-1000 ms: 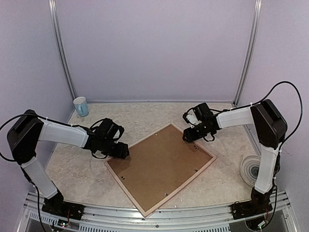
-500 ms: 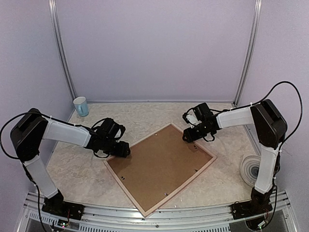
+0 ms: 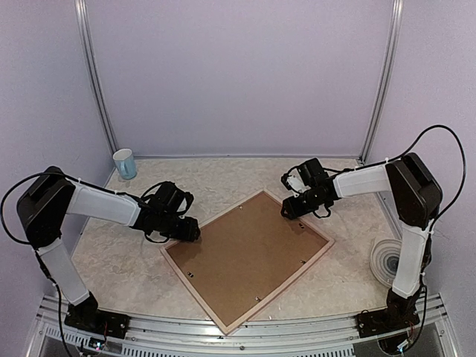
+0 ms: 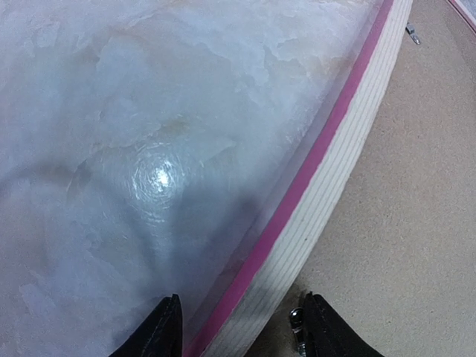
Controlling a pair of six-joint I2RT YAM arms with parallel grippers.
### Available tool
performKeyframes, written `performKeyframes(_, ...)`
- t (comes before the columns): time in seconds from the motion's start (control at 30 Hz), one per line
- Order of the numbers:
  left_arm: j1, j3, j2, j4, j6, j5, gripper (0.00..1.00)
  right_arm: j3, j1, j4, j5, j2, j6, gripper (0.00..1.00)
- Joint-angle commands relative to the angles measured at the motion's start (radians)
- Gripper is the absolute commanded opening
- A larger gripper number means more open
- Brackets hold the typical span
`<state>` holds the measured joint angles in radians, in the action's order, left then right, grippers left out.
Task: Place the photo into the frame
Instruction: Press the fastener onto the backboard.
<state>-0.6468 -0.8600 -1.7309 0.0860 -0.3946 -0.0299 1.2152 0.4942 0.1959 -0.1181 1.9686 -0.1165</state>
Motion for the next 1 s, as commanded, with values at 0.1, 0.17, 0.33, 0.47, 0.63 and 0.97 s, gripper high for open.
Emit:
performKeyframes(0.1, -0.007, 0.013, 0.042, 0.050, 0.017, 0.024, 0.63, 0.002, -0.005, 0.016, -0.006, 0.026, -0.003, 0.53)
performKeyframes(0.17, -0.004, 0.007, 0.057, 0.059, 0.020, 0.042, 0.64, 0.003, -0.005, 0.017, -0.007, 0.027, -0.003, 0.53)
performKeyframes(0.33, -0.003, -0.001, 0.058, 0.090, 0.033, 0.045, 0.61, 0.006, -0.004, 0.019, -0.010, 0.026, -0.005, 0.53)
performKeyframes(0.47, -0.003, 0.006, 0.037, 0.088, 0.039, 0.055, 0.61, 0.006, -0.005, 0.019, -0.012, 0.024, -0.004, 0.53)
performKeyframes(0.63, -0.002, 0.011, 0.003, 0.071, 0.039, 0.042, 0.58, 0.005, -0.005, 0.020, -0.014, 0.021, -0.004, 0.53)
performKeyframes(0.97, -0.003, 0.006, -0.017, 0.075, 0.043, 0.043, 0.55, 0.004, -0.006, 0.021, -0.019, 0.018, -0.005, 0.53)
